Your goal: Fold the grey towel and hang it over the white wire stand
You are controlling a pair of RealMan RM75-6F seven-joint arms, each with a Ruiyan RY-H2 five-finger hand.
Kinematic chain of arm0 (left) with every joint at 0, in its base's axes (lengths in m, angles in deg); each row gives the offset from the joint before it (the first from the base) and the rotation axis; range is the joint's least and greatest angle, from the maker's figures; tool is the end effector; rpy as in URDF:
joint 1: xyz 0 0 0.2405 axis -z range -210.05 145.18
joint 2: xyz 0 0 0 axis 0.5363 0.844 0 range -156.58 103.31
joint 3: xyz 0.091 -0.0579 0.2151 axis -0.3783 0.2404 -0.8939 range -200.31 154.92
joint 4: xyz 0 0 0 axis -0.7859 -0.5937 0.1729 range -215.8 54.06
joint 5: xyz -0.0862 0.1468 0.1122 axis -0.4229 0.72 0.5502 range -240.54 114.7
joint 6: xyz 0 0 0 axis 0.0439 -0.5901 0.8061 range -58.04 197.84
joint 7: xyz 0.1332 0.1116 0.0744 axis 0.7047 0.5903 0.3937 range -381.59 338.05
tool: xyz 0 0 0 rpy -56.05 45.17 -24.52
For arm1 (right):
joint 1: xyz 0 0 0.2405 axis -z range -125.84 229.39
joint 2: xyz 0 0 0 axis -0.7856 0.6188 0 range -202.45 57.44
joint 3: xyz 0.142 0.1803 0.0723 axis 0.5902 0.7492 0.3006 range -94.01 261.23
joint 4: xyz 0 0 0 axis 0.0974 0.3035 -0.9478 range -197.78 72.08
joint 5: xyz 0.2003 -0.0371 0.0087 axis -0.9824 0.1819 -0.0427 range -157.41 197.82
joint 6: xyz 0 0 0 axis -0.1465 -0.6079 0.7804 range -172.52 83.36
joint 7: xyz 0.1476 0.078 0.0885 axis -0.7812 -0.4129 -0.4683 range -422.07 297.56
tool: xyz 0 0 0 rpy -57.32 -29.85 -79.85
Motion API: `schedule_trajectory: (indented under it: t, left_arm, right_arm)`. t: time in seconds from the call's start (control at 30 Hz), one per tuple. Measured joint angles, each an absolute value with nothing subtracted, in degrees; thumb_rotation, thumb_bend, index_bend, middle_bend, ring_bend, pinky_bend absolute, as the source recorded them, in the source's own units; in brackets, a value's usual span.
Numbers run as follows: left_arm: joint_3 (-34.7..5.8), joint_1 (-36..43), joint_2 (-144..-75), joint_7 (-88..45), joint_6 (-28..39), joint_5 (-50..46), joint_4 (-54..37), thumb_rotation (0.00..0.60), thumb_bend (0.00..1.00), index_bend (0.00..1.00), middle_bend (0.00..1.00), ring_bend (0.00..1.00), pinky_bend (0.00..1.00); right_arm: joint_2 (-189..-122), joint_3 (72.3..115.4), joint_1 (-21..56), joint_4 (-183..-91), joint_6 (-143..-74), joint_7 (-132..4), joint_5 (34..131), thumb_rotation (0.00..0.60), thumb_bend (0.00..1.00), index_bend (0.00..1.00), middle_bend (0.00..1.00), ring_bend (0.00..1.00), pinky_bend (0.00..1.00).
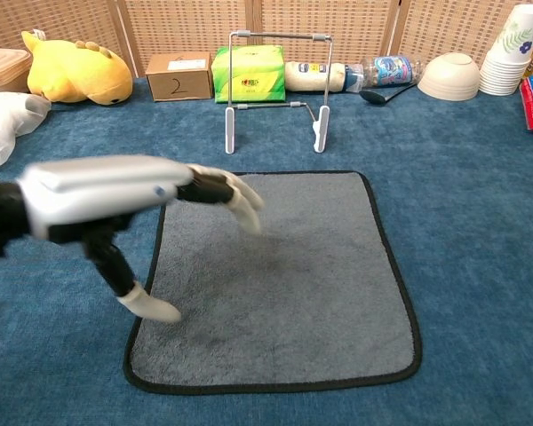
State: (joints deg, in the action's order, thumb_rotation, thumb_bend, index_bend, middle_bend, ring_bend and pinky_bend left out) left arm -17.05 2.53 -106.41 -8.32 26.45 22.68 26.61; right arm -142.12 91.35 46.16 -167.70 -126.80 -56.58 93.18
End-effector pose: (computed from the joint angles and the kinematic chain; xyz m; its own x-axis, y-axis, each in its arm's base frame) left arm -0.0724 0.2474 -0.0423 0.4577 0.4735 0.7525 0.7525 -0.6571 -0.0442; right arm -0.2712 -0.2368 0.1259 0.1560 -0.0108 0.9877 -0.9746 0.1612 0.1557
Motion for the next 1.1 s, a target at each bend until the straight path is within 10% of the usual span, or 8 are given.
schedule_trajectory:
  t: [1.1]
  left_arm:
    - [-22.3,5.3,-129.8,1.1,21.0,19.0,12.6,0.600,0.17,0.20,0.11,0.00,0.00]
  right_arm:
    - [-139.9,91.8,47.2,-165.5,-126.3,-61.4,92.6,0.600,0.38,0.06,0.03,0.00,0.00]
